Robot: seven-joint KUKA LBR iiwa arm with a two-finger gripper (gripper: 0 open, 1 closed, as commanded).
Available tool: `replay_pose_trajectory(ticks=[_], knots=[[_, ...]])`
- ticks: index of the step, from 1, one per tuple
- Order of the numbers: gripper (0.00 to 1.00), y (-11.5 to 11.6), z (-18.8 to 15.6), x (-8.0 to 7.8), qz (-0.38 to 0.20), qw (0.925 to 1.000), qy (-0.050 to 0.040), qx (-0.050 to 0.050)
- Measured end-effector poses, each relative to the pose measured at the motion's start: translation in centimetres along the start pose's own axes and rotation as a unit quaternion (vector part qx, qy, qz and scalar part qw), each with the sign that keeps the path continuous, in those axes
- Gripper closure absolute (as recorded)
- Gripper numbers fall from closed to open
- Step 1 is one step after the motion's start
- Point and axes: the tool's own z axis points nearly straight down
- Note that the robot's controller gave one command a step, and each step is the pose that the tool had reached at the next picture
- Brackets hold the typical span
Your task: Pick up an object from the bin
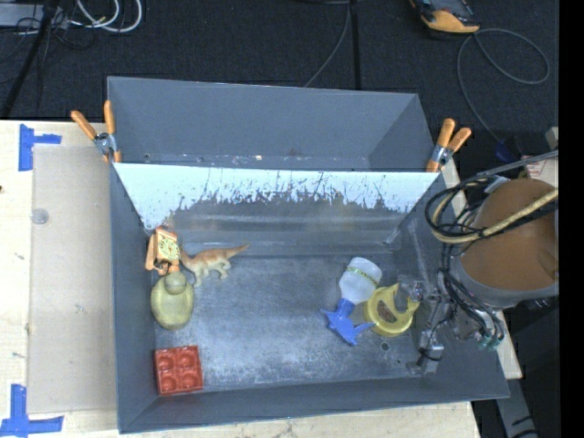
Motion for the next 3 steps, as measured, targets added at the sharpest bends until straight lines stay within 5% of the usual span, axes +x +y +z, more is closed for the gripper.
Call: replay_pose_trajectory(ticks=[1, 2, 3], knots=[[0.00, 0.1, -0.4, -0.1, -0.003, 1.0000, -0.0022, 0.000], [0.00, 2.2, 2.2, -2.8, -0.120, 0.9928, -0.0075, 0.004], [0.00, 4.3, 3.3, -3.4, -0.205, 0.9787, -0.0003, -0.001]])
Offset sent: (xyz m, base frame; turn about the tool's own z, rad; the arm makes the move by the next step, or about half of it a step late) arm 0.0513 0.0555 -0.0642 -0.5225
